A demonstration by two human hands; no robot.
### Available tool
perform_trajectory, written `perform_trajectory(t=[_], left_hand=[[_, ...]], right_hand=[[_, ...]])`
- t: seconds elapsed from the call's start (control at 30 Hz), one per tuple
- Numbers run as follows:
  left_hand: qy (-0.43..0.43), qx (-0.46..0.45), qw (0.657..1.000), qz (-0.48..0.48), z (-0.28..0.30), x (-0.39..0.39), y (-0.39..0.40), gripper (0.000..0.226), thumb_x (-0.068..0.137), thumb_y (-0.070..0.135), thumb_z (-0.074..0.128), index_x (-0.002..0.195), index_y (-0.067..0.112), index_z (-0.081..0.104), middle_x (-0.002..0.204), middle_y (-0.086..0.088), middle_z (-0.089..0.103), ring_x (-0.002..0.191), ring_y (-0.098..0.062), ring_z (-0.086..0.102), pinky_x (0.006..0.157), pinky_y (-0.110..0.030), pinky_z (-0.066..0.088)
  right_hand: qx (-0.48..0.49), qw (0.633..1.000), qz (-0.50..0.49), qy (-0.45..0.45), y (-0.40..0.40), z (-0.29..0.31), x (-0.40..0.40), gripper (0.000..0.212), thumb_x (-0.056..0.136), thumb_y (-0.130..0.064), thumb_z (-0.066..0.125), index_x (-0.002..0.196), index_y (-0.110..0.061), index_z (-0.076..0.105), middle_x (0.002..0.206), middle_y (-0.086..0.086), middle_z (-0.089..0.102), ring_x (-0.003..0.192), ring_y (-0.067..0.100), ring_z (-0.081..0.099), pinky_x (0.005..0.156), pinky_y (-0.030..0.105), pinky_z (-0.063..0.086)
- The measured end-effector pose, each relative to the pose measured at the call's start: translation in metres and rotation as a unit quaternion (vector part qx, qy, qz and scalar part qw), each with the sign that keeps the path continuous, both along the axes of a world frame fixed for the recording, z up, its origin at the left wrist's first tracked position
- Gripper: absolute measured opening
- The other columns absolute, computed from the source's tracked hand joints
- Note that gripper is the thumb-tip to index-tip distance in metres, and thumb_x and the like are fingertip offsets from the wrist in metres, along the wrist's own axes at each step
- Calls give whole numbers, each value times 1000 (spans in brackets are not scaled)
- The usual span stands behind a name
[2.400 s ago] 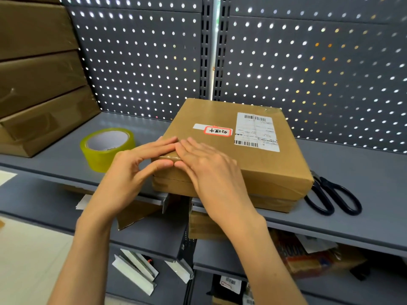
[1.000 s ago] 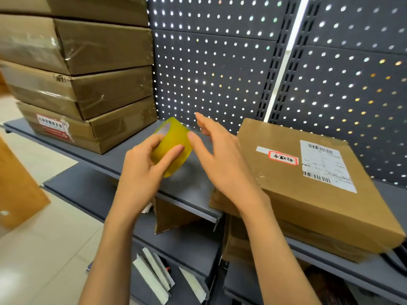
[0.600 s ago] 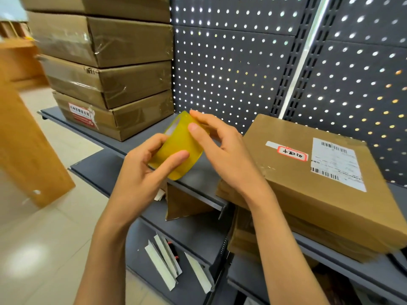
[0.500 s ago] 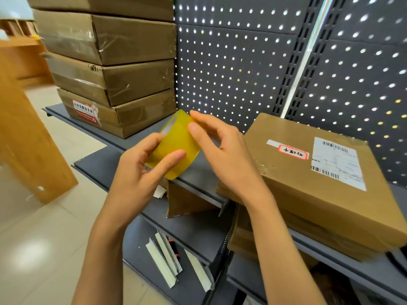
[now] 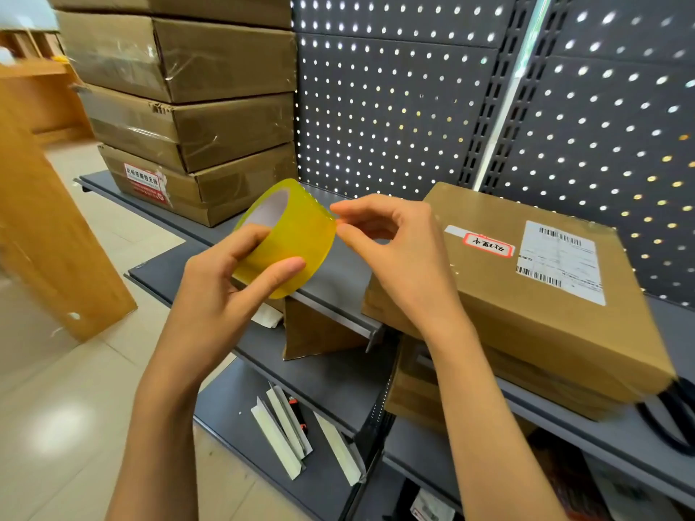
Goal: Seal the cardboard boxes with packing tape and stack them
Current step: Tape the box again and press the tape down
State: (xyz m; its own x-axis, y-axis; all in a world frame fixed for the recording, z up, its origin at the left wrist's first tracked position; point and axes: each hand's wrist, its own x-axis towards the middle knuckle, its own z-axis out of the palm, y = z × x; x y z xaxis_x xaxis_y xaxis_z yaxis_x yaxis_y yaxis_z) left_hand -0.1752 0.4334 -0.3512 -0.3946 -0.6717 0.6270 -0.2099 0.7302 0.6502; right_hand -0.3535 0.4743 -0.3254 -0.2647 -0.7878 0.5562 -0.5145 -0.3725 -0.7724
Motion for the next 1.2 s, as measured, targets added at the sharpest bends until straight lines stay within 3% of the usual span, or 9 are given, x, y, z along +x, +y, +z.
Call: perform_trajectory(t=[0.17, 0.37, 0.43, 0.53, 0.63, 0.83, 1.03, 1.13, 1.2], left_hand=[[-47, -43, 996, 60, -2, -3, -1, 25, 81, 54, 55, 93, 31, 55, 78, 13, 56, 75, -17, 49, 63, -22, 39], [-125, -162, 969, 141, -5, -9, -2, 35, 86, 48, 52, 99, 16, 58, 83, 10, 48, 85, -13, 41, 70, -18, 26], [-128, -198, 958, 161, -6, -15, -2, 30, 88, 42, 52, 96, 14, 57, 80, 9, 43, 78, -13, 39, 72, -21, 26], [-120, -222, 949, 187, -8, -23, -2, 23, 89, 36, 52, 91, 13, 56, 74, 7, 44, 71, -15, 38, 72, -24, 25], [-114, -213, 949, 201, -11, -27, -1, 21, 90, 34, 51, 91, 14, 56, 73, 3, 50, 71, -14, 37, 72, -23, 21], [-72, -84, 970, 216, -9, -26, -4, 21, 93, 37, 53, 95, 16, 52, 77, -1, 52, 72, -21, 40, 69, -29, 25], [-33, 5, 999, 30, -3, -16, 1, 27, 86, 45, 58, 90, 19, 55, 73, 3, 54, 65, -14, 50, 56, -25, 41], [-7, 126, 989, -75, 0, -13, 10, 18, 86, 36, 58, 96, 22, 54, 76, 12, 60, 66, -3, 56, 57, -11, 42], [17, 198, 969, -146, -2, -11, 17, 22, 87, 33, 59, 104, 21, 54, 82, 12, 67, 75, -6, 65, 64, -17, 51]], right_hand=[[25, 999, -13, 21, 0, 1, 5, 27, 82, 0, 61, 101, -16, 71, 76, -8, 65, 74, 4, 61, 74, 18, 52], [69, 997, -41, 8, -2, 3, 6, 29, 84, -3, 62, 110, -11, 71, 72, -7, 62, 61, -2, 53, 61, 9, 42], [70, 993, -81, 50, -1, 4, 12, 28, 86, -6, 61, 111, -13, 72, 80, -3, 62, 67, 1, 55, 64, 11, 41], [79, 972, -145, 167, 3, 8, 23, 24, 93, -13, 56, 110, -16, 72, 98, 5, 60, 88, 18, 57, 78, 29, 44], [75, 953, -175, 234, 5, 13, 28, 23, 97, -11, 49, 105, -13, 70, 101, 6, 55, 92, 22, 53, 76, 28, 37], [24, 972, -89, 217, 10, 13, 36, 16, 88, -21, 64, 97, -9, 69, 96, 2, 53, 87, 17, 54, 74, 33, 46], [-27, 995, -57, 82, 3, 10, 22, 15, 85, -22, 71, 75, -16, 61, 81, -4, 57, 77, 6, 57, 75, 34, 49], [-27, 987, -64, 142, -2, 11, 23, 16, 89, -21, 63, 77, -16, 54, 80, -1, 57, 76, 15, 58, 71, 41, 49], [-23, 973, -93, 212, -5, 9, 24, 13, 91, -23, 60, 81, -16, 53, 82, 0, 58, 76, 23, 58, 67, 41, 47]])
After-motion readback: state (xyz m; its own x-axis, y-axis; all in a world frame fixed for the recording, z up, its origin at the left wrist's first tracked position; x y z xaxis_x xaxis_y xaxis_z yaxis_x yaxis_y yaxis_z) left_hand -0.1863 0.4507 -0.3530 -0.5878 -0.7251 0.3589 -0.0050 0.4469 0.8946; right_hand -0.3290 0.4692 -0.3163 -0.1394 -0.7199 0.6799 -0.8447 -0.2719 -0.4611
